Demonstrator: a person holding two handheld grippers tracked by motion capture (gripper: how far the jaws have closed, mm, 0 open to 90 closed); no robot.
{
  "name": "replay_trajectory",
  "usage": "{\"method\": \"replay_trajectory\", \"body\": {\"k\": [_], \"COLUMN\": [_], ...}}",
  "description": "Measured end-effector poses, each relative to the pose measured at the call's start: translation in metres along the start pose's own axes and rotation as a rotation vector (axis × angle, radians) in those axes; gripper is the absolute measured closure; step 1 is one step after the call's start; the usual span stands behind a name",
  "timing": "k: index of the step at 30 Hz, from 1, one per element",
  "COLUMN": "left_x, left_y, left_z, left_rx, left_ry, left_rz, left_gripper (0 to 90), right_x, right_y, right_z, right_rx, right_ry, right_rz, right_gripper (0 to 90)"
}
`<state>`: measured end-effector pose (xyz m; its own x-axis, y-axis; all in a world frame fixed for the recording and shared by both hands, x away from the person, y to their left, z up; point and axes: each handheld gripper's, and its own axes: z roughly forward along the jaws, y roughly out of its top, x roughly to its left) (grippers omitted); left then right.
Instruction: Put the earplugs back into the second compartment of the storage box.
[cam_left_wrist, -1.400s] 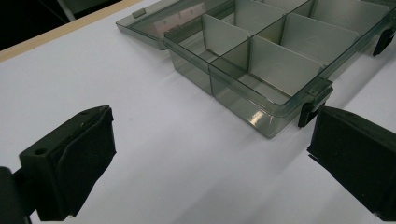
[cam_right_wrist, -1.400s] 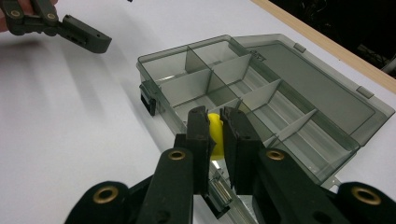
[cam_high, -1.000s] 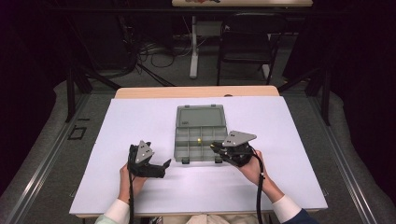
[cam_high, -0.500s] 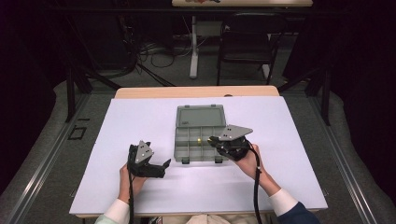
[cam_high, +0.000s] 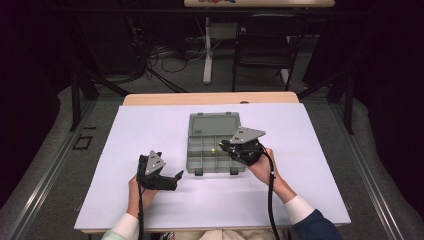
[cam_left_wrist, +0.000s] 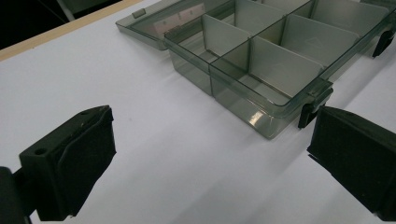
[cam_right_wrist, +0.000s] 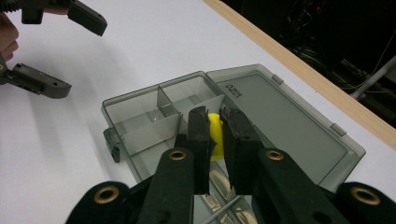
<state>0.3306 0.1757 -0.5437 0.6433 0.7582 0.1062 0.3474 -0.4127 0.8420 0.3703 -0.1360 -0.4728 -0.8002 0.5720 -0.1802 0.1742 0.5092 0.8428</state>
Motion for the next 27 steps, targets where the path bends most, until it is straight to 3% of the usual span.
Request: {"method": "replay_trajectory", "body": {"k": [27], "left_x": [-0.001], "left_y": [0.000], "left_z": [0.001], "left_rx": [0.003], "left_ry": [-0.002], "left_rz": [-0.001], "left_gripper": [0.0], "right_x": [-0.013], "right_y": [0.023], "right_z": [0.031], "right_rx": [0.006], "right_ry": [-0.012], "right_rz": [-0.002], "right_gripper": [81.2]}}
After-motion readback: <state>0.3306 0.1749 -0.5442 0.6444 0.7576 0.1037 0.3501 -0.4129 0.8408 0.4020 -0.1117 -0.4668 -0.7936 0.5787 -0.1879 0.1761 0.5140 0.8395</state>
